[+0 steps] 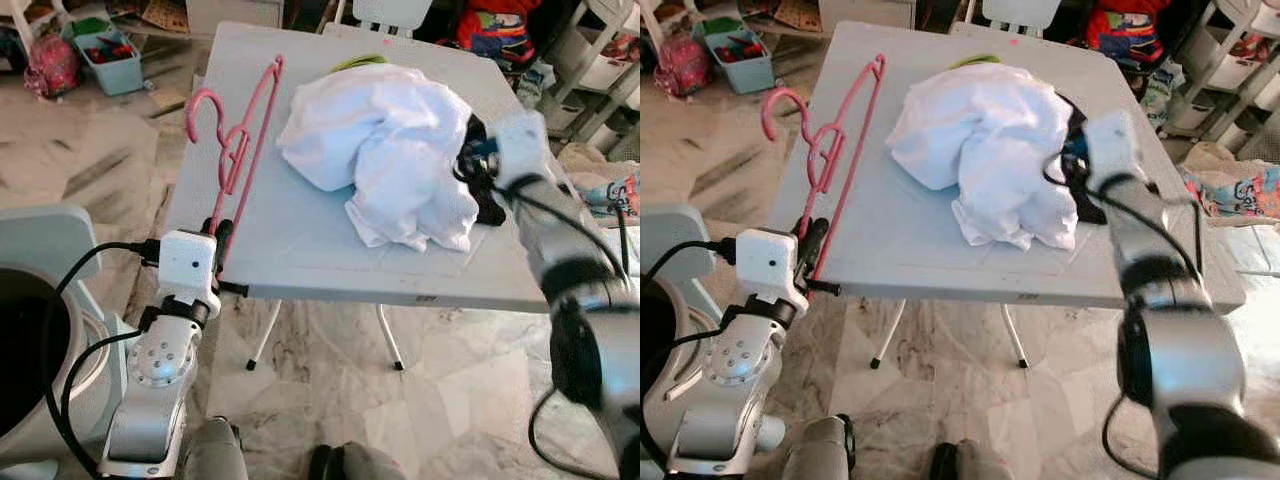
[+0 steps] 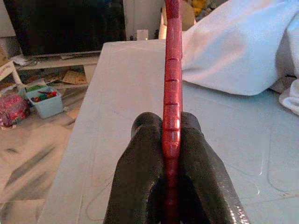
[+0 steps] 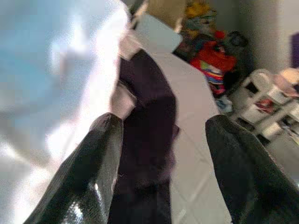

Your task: Hang hanger

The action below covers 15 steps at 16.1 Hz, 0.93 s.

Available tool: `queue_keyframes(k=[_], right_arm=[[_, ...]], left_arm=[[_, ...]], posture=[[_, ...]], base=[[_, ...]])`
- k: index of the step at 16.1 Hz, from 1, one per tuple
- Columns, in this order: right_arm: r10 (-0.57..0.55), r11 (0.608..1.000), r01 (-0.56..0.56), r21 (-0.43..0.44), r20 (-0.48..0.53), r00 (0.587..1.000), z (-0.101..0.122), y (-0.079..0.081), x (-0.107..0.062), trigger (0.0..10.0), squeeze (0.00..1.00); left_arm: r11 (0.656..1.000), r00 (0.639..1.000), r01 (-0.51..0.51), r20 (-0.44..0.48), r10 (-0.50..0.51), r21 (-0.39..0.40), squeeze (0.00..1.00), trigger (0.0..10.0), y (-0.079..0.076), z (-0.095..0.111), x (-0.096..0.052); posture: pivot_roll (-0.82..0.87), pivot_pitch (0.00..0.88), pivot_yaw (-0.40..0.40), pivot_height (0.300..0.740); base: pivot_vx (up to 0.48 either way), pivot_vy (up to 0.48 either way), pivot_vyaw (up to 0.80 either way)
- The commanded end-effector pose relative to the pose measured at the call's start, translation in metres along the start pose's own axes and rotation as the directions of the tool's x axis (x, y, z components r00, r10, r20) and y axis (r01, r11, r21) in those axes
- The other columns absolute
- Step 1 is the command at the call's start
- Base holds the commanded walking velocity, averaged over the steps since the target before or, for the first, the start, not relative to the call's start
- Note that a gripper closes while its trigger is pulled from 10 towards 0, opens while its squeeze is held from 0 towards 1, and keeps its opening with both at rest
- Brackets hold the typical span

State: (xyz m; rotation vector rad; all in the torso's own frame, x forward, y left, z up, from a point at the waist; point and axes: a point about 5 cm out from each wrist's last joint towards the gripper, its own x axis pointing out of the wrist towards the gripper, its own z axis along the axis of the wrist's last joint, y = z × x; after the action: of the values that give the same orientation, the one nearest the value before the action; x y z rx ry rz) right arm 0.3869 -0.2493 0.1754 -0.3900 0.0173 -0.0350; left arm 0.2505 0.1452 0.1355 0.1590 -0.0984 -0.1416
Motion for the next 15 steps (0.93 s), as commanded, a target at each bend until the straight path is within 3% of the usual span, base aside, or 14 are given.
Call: queue_keyframes(k=[1, 2, 5, 7, 8, 10, 15], right_arm=[[-0.062, 0.997, 0.061, 0.05, 0.006, 0.998, -0.007, -0.007, -0.006, 10.0, 1.0], [-0.08, 0.994, 0.079, 0.075, 0.012, 0.997, -0.011, -0.007, -0.009, 10.0, 1.0], [-0.137, 0.978, 0.098, 0.183, 0.217, 0.966, -0.009, 0.007, -0.038, 10.0, 1.0], [-0.11, 0.972, 0.057, 0.227, 0.23, 0.967, -0.011, 0.031, -0.054, 10.0, 1.0], [-0.062, 0.964, -0.004, 0.266, 0.239, 0.969, -0.012, 0.05, -0.066, 10.0, 1.0], [-0.016, 0.955, -0.059, 0.291, 0.25, 0.968, -0.011, 0.069, -0.08, 10.0, 1.0], [0.006, 0.944, -0.086, 0.319, 0.245, 0.97, -0.002, 0.071, -0.086, 10.0, 1.0]], left_arm=[[1.0, 0.999, 0.025, -0.043, -0.026, -0.014, 0.0, 10.0, -0.006, -0.008, -0.001], [0.999, 0.999, 0.028, -0.044, -0.028, -0.016, 0.0, 10.0, -0.006, -0.008, -0.001], [0.999, 0.999, 0.031, -0.031, -0.032, -0.026, 0.0, 10.0, -0.003, -0.006, -0.002], [0.999, 0.999, 0.025, -0.028, -0.025, -0.027, 0.0, 10.0, -0.001, -0.006, -0.003], [0.999, 1.0, 0.006, -0.027, -0.007, -0.048, 0.0, 10.0, 0.0, -0.006, -0.006], [0.998, 1.0, 0.013, -0.026, -0.015, -0.056, 0.0, 10.0, -0.004, -0.004, -0.008], [0.999, 1.0, 0.019, -0.021, -0.021, -0.049, 0.0, 10.0, -0.008, 0.001, -0.001]], posture=[[0.04, 0.1, -0.123, 0.74], [0.04, 0.101, -0.121, 0.74], [0.03, 0.095, -0.115, 0.74], [0.02, 0.089, -0.115, 0.74], [0.02, 0.088, -0.114, 0.74], [0.02, 0.098, -0.102, 0.74], [0.01, 0.104, -0.099, 0.74]], base=[[0.0, 0.0, 0.0], [0.0, 0.0, 0.0], [0.0, 0.0, 0.0], [0.0, 0.0, 0.0], [0.0, 0.0, 0.0], [0.0, 0.0, 0.0], [0.0, 0.0, 0.0]])
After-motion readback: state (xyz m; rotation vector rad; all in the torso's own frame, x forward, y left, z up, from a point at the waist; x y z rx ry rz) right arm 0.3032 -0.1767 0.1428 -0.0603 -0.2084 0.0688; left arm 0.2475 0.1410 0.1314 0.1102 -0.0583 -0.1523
